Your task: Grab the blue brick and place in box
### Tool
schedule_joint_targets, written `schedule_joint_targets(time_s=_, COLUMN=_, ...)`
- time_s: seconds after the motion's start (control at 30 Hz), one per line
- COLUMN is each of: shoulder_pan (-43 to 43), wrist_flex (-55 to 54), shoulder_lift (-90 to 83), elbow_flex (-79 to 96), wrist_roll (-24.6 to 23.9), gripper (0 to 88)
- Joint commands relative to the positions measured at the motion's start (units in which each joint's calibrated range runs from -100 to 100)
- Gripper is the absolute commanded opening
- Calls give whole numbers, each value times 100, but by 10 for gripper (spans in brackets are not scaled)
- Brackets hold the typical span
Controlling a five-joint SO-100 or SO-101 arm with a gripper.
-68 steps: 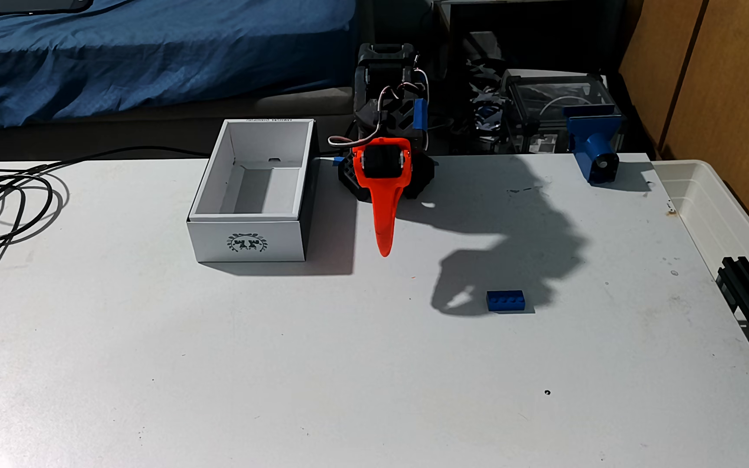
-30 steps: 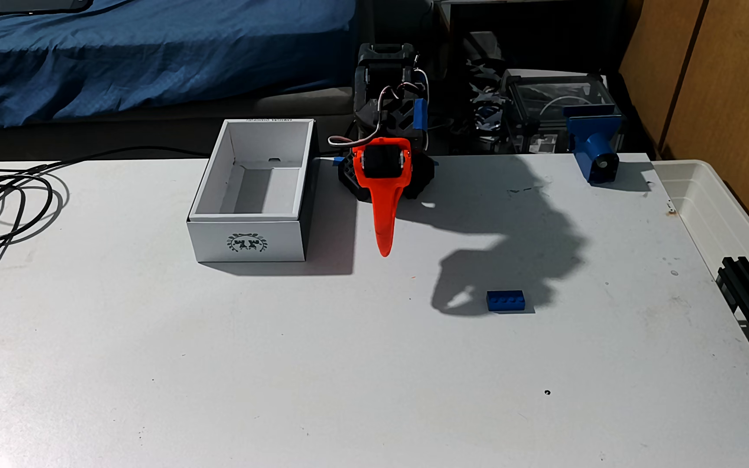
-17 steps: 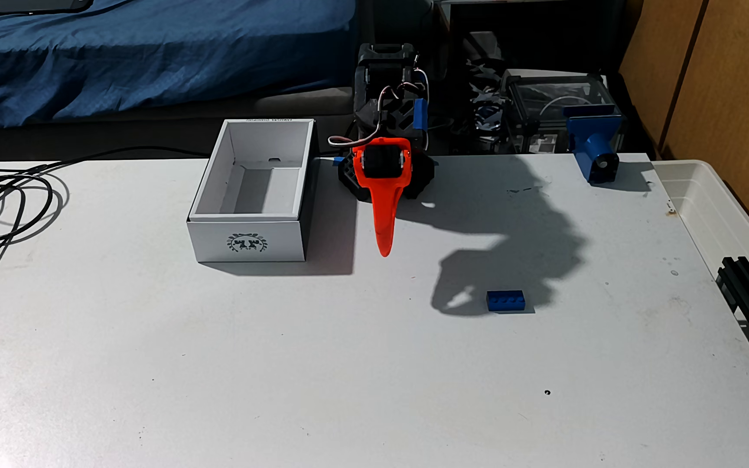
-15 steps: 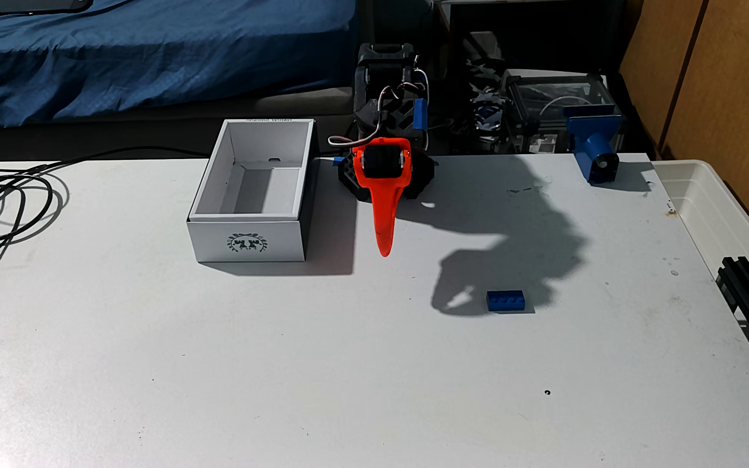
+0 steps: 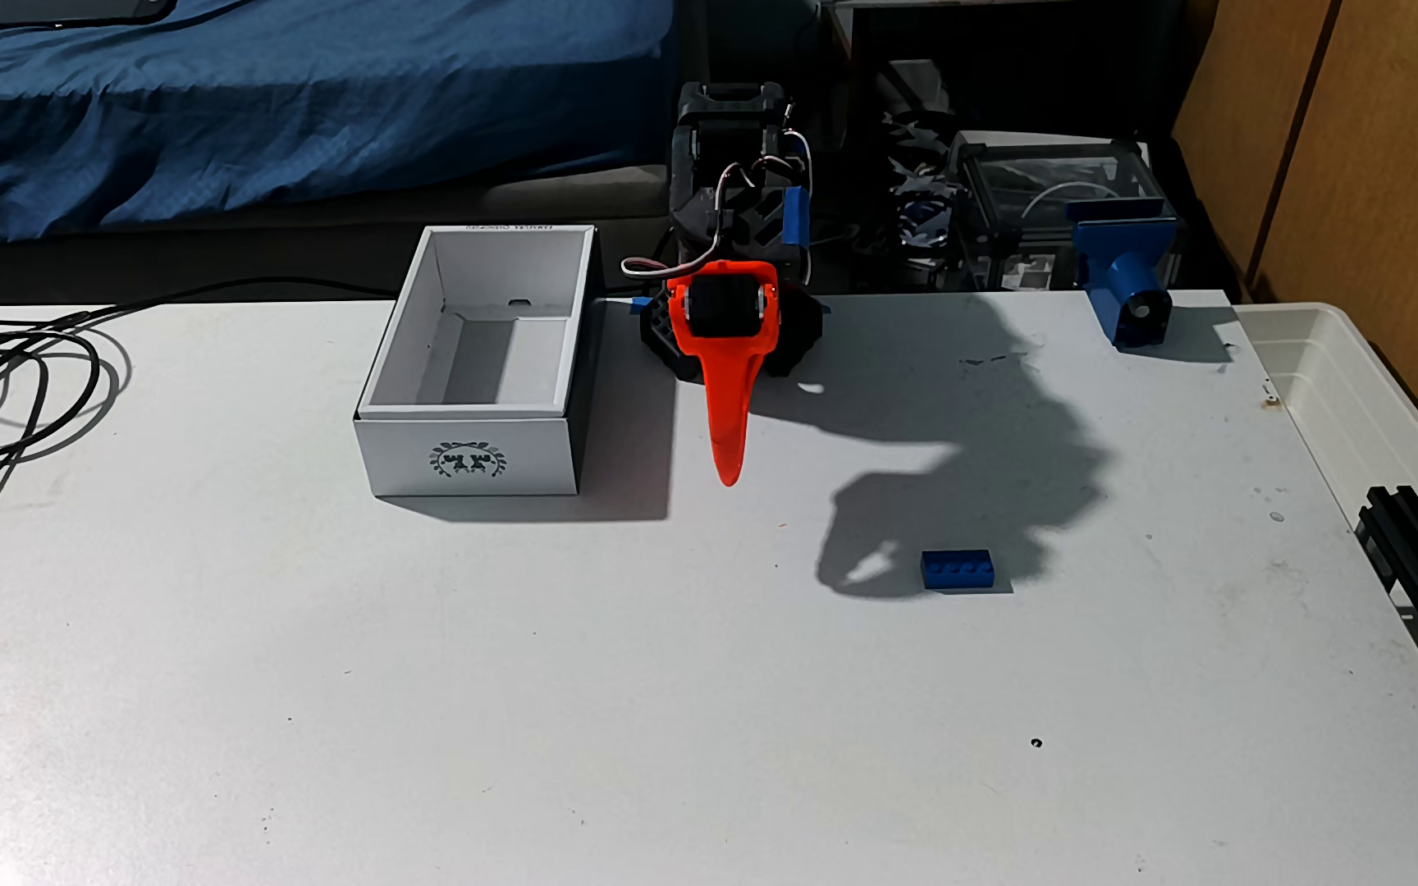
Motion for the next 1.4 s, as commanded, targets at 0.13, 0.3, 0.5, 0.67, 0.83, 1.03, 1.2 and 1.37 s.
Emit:
schedule_joint_targets(time_s=0.13, shoulder_pan=6, wrist_flex=23, shoulder_lift=-68, elbow_flex=-17, wrist_roll=-18, gripper=9)
schedule_joint_targets(time_s=0.3, shoulder_pan=102, wrist_flex=-63, shoulder_lift=-68, elbow_flex=-26, wrist_roll=24, gripper=9)
schedule_joint_targets(time_s=0.5, shoulder_pan=489, wrist_flex=6, shoulder_lift=-68, elbow_flex=-337, wrist_roll=150, gripper=9)
schedule_joint_targets(time_s=0.67, shoulder_pan=808, wrist_flex=14, shoulder_lift=-68, elbow_flex=-639, wrist_roll=524, gripper=9)
schedule_joint_targets(time_s=0.83, shoulder_pan=979, wrist_flex=32, shoulder_lift=-68, elbow_flex=-1118, wrist_roll=634, gripper=9)
schedule_joint_targets(time_s=1.03, shoulder_pan=1046, wrist_flex=419, shoulder_lift=-68, elbow_flex=-2120, wrist_roll=660, gripper=9)
schedule_joint_targets(time_s=1.2, shoulder_pan=994, wrist_flex=1160, shoulder_lift=-68, elbow_flex=-2963, wrist_roll=655, gripper=9)
schedule_joint_targets(time_s=1.37, shoulder_pan=994, wrist_flex=1634, shoulder_lift=17, elbow_flex=-3576, wrist_roll=650, gripper=9)
